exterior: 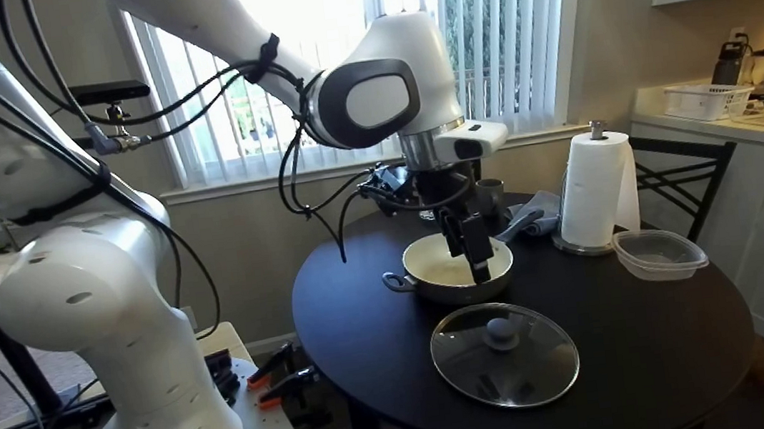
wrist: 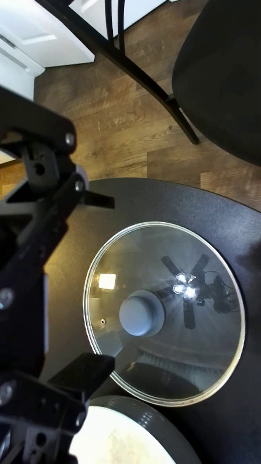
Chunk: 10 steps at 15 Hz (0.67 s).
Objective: Put the clear lid on top of the frying pan
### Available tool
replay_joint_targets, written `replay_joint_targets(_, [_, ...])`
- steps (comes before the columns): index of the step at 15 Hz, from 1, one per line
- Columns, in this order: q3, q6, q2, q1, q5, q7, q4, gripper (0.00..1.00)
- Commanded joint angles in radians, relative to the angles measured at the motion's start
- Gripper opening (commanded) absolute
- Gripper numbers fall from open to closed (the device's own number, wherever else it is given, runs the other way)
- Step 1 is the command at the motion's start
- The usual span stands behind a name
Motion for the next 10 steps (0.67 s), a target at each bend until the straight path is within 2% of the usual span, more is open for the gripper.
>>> replay_joint_targets(1, [-0.019, -0.004, 0.006, 0.018, -0.009, 0.006, 0.007, 1.00])
replay_joint_targets(6, [-0.021, -0.004, 0.006, 0.018, -0.009, 0.006, 0.009, 1.00])
replay_joint_targets(10, [-0.056, 0.024, 0.135, 0.075, 0.074, -0.062, 0.071, 1.00])
